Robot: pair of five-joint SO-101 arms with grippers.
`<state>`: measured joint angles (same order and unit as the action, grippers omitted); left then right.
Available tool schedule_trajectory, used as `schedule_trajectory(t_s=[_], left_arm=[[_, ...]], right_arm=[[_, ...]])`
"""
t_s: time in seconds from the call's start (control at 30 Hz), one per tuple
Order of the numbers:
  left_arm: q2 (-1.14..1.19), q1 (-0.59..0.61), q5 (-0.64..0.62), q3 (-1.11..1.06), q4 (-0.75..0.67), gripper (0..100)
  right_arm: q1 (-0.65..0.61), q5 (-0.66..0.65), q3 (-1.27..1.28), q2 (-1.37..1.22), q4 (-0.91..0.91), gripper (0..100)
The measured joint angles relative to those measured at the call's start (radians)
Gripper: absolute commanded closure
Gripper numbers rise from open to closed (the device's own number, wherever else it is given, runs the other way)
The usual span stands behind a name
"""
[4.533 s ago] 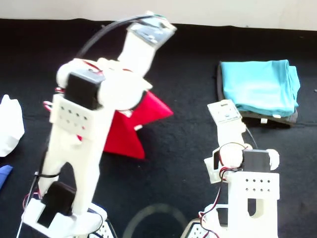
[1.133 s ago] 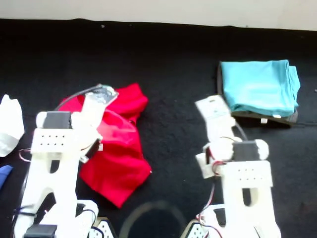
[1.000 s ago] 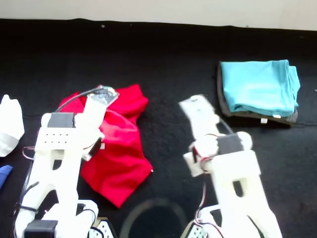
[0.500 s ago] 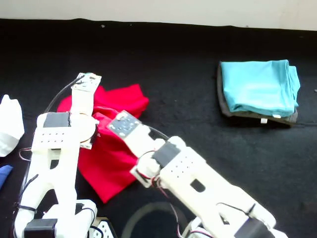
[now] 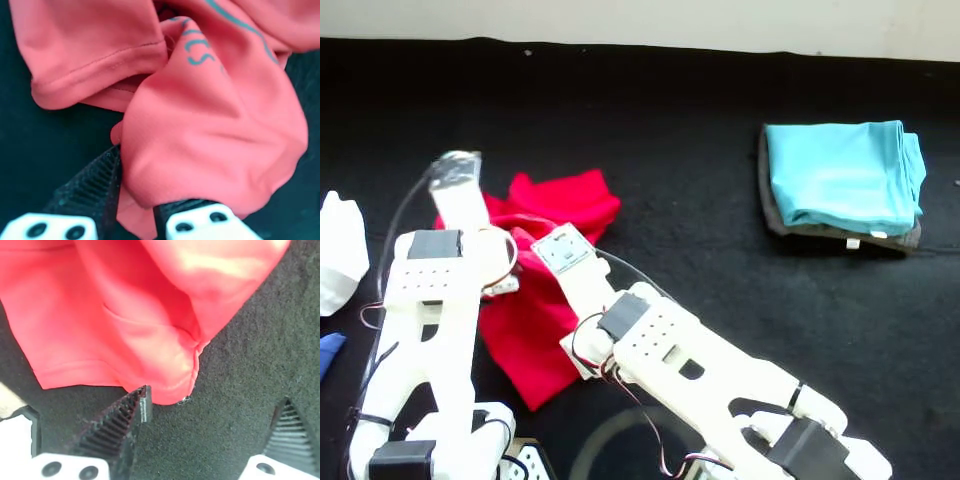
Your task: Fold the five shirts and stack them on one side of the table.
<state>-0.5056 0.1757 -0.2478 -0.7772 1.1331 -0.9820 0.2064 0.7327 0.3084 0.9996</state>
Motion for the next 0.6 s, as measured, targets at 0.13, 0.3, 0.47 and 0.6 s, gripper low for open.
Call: schedule_trajectory(t_s=[0.13,0.3,0.47,0.6], left_arm=[[0.000,0.000,-0.025,0.000,-0.003,99],[0.000,0.000,-0.028,0.000,-0.003,99],[0.000,0.000,-0.034,0.000,-0.003,99],[0.000,0.000,-0.034,0.000,-0.003,99]], right_arm=[[-0.006,0.000,0.000,-0.009,-0.046,63.4],[-0.006,0.000,0.000,-0.009,-0.121,75.7],[-0.006,0.000,0.000,-0.009,-0.169,98.1],[-0.006,0.000,-0.002,-0.025,-0.201,90.9]])
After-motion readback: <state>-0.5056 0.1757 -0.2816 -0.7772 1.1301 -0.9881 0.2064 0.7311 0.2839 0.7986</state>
